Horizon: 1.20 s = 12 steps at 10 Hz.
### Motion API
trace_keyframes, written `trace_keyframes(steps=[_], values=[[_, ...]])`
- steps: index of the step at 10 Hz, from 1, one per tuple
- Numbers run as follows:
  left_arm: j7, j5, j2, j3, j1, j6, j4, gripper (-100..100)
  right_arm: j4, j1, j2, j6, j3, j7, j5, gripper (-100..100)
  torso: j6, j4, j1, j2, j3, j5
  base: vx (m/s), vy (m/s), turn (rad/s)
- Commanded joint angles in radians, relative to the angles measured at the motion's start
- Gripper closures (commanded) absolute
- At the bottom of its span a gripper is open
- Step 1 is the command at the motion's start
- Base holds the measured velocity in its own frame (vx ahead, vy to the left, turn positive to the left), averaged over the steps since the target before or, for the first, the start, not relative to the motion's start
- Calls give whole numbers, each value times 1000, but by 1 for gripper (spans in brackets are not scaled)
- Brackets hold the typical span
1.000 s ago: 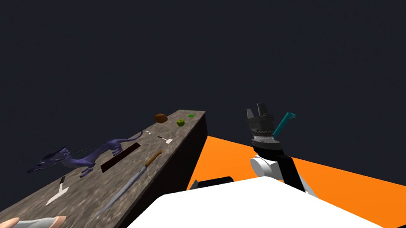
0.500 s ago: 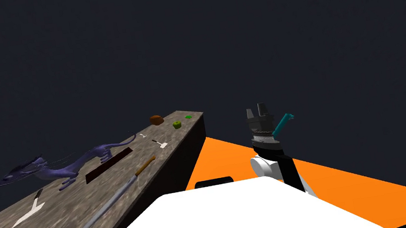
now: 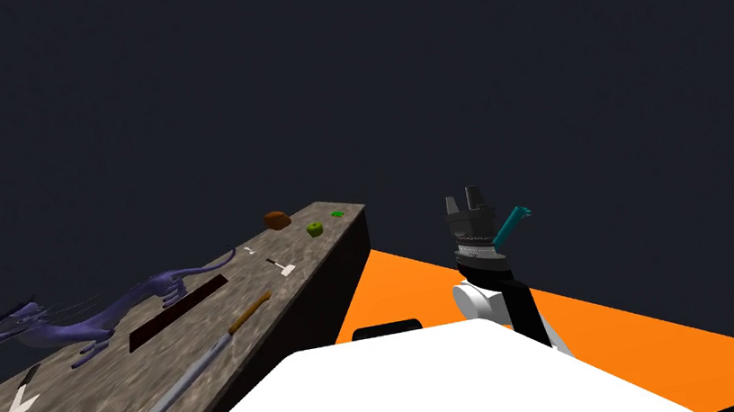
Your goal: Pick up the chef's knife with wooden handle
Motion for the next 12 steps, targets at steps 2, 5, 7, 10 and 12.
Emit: trace_keyframes(steps=[2, 5, 7, 10, 12], values=[[-11, 6, 46, -6, 23, -29, 59, -100, 0, 0, 0, 0, 0, 0, 0, 0, 0, 0, 0, 0, 0, 0, 65, -35, -9], [-35, 18, 149, -40, 84, -38, 142, -100, 0, 0, 0, 0, 0, 0, 0, 0, 0, 0, 0, 2, 1, 0, 67, -50, -41], [-35, 18, 164, -40, 84, -38, 162, -100, 0, 0, 0, 0, 0, 0, 0, 0, 0, 0, 0, 1, 0, 0, 56, -32, -2], [-60, 36, 257, -59, 138, -39, 260, -100, 0, 0, 0, 0, 0, 0, 0, 0, 0, 0, 0, 1, 1, 0, 72, -46, -37], [-73, 48, 316, -63, 161, -36, 289, -100, 0, 0, 0, 0, 0, 0, 0, 0, 0, 0, 0, 0, 0, 0, 86, -49, -33]])
